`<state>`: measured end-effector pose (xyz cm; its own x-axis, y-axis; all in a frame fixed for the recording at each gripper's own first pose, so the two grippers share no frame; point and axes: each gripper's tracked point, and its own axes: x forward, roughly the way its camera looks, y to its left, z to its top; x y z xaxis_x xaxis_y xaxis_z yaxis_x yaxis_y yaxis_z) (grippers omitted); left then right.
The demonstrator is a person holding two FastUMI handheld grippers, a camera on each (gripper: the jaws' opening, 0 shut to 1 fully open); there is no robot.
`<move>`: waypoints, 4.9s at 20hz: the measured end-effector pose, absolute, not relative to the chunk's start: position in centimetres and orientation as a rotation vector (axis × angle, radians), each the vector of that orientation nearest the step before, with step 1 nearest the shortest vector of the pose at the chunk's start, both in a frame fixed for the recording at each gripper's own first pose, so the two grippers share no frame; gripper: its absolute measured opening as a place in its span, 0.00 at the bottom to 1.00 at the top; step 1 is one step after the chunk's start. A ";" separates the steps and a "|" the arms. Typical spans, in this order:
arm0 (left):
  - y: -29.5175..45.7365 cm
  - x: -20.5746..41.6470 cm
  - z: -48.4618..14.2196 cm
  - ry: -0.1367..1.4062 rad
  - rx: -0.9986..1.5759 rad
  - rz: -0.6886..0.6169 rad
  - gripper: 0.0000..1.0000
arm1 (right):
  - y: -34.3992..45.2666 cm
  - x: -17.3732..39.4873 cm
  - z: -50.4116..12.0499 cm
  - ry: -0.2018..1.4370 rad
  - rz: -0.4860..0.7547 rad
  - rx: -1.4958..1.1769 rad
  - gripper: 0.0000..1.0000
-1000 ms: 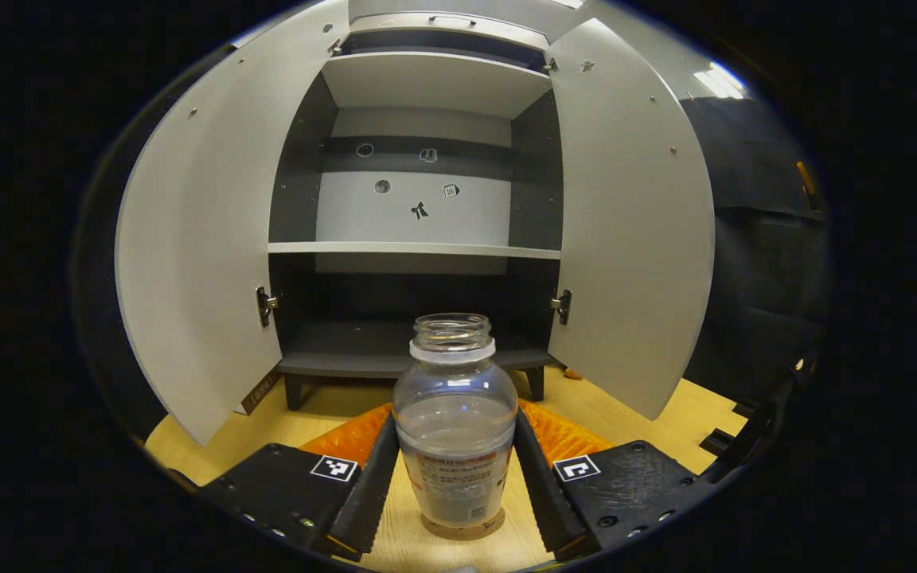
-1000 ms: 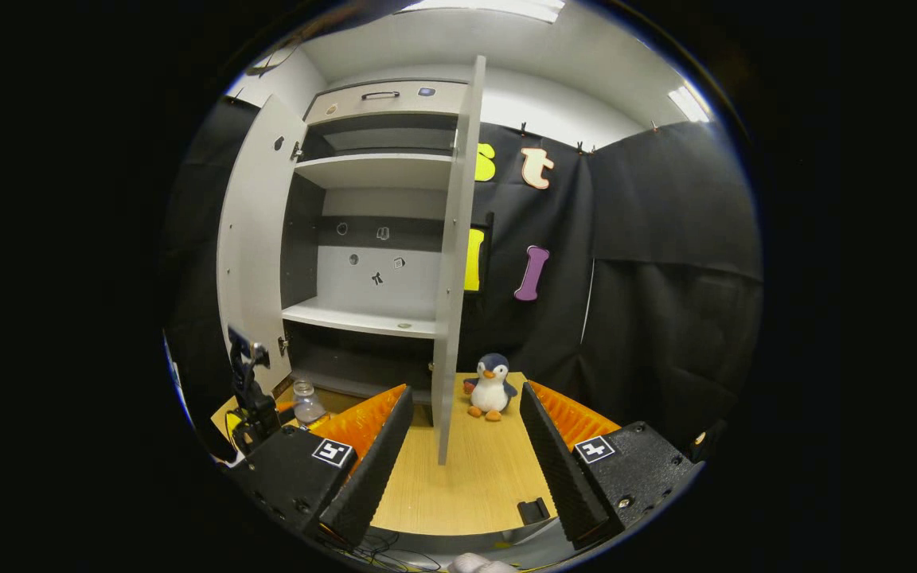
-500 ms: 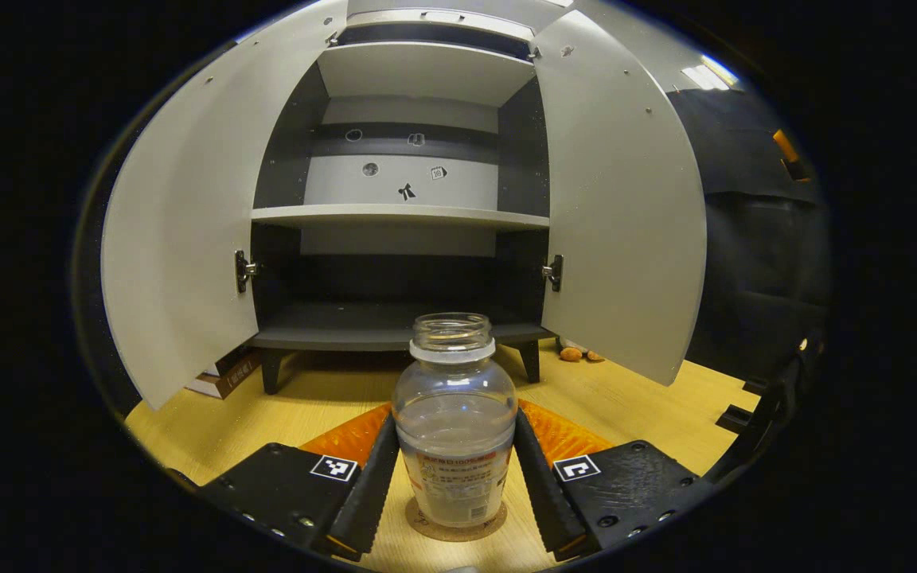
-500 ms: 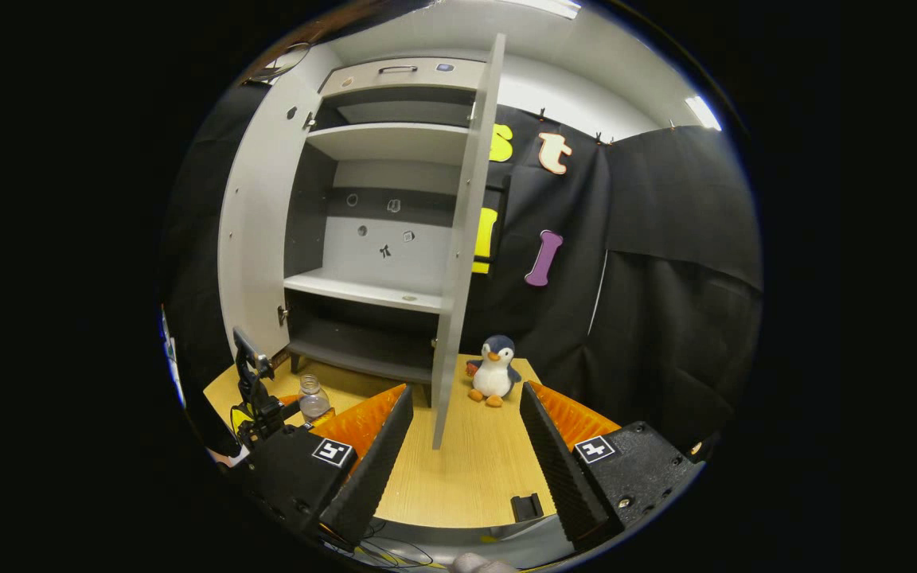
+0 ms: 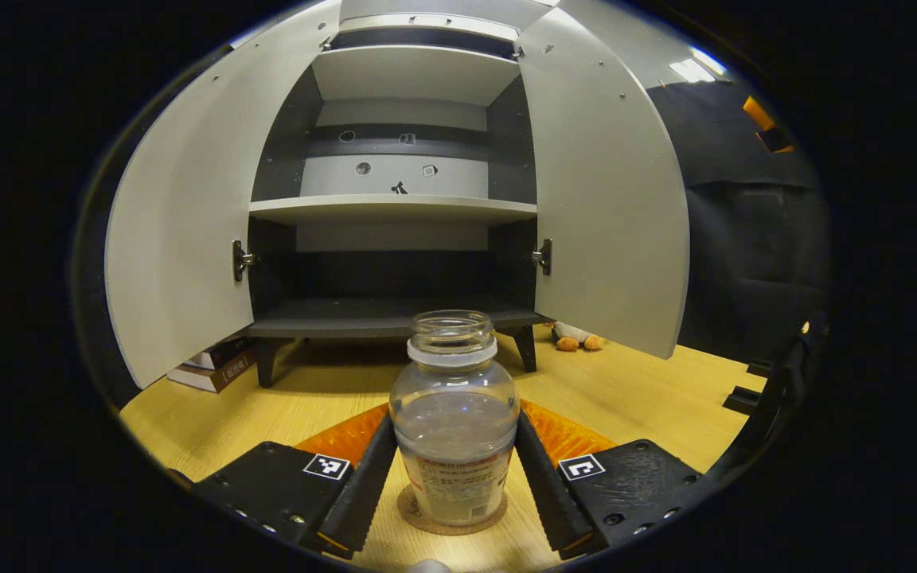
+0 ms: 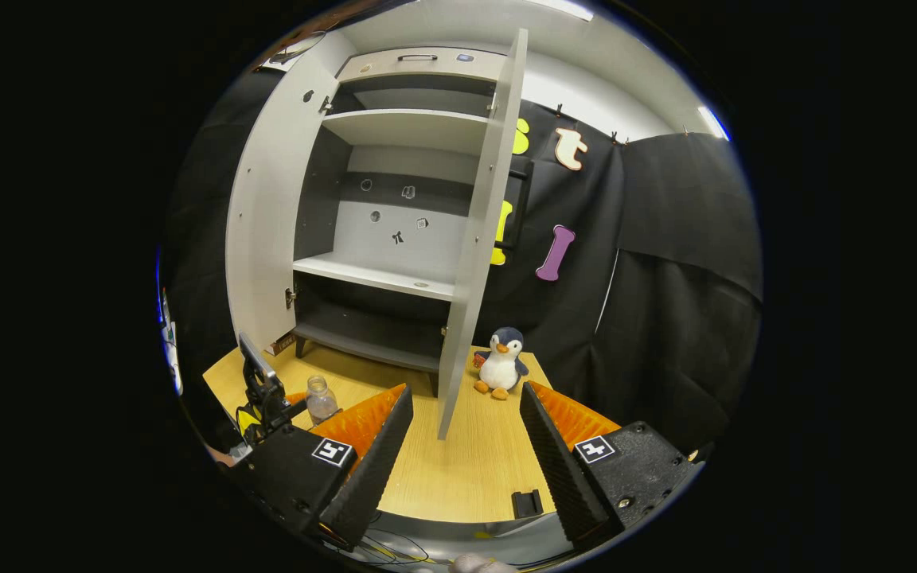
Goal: Grasp the bottle in the cabinet with the left hand and place it on the coaster, then close the right door with the right hand and the left door with the left hand.
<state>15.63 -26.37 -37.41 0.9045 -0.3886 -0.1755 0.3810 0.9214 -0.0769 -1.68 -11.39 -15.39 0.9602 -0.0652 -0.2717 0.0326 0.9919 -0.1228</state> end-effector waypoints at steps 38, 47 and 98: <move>-6.3 8.6 -5.2 0.006 -0.008 -0.132 0.96 | -13.8 1.1 -3.7 0.071 -0.189 -0.007 0.84; -7.2 8.2 -3.5 0.027 0.047 -0.010 0.96 | -23.2 11.6 -3.3 0.080 -0.186 0.025 0.83; 1.3 7.2 -5.8 0.102 0.008 0.165 0.95 | -7.0 15.6 2.2 -0.017 0.088 -0.012 0.83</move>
